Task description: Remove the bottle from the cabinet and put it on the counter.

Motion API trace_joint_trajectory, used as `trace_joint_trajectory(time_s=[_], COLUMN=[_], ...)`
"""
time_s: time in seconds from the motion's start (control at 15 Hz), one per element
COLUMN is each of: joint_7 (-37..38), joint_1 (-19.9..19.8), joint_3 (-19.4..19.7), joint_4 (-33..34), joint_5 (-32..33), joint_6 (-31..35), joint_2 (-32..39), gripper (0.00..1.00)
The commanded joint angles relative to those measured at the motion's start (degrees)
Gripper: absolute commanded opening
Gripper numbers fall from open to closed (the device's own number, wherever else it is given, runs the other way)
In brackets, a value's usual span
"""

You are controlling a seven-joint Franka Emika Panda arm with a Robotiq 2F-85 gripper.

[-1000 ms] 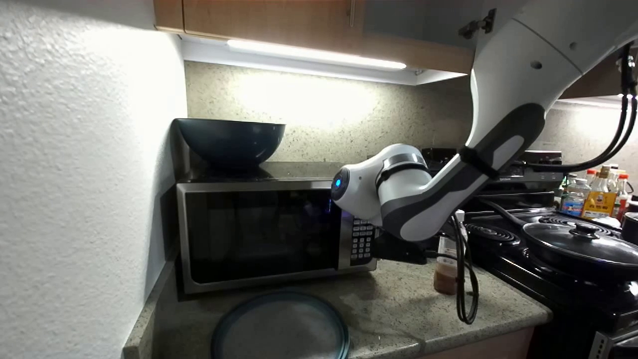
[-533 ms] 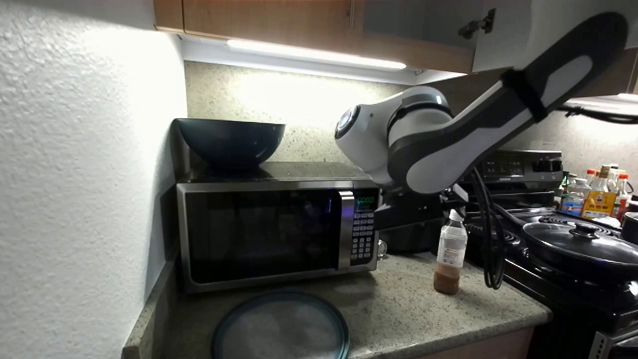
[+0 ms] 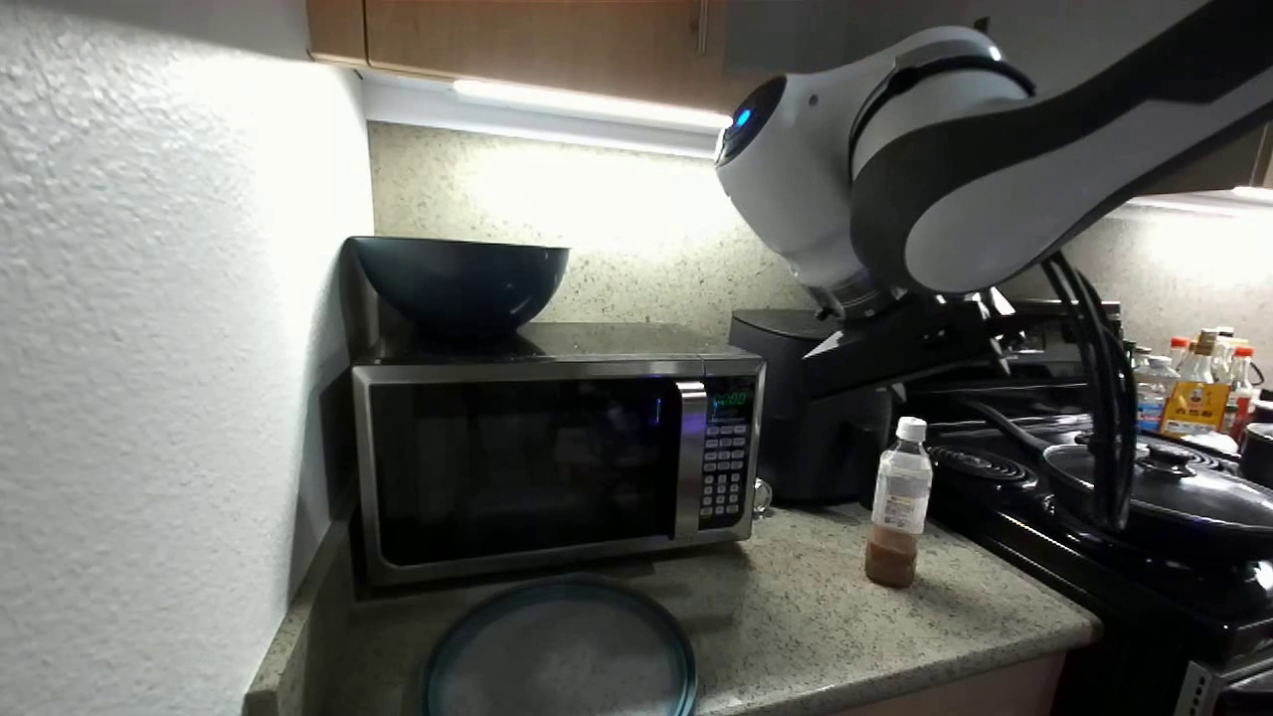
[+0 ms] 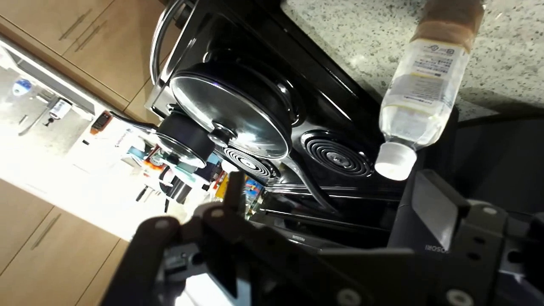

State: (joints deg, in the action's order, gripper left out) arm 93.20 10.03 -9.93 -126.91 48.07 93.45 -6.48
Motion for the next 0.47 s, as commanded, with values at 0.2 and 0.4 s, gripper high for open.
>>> trace_joint_trajectory(time_s=[0.2,0.4], joint_7=[0.5,0.5], joint_1=[-0.2,-0.2], joint_3=[-1.4,-1.4], joint_4=[-2.8,-3.2], joint_5=[-0.9,-0.9], joint_6=[-2.6,-2.6], joint_2=[-5.5,-6.0], gripper=[1.00,1.00])
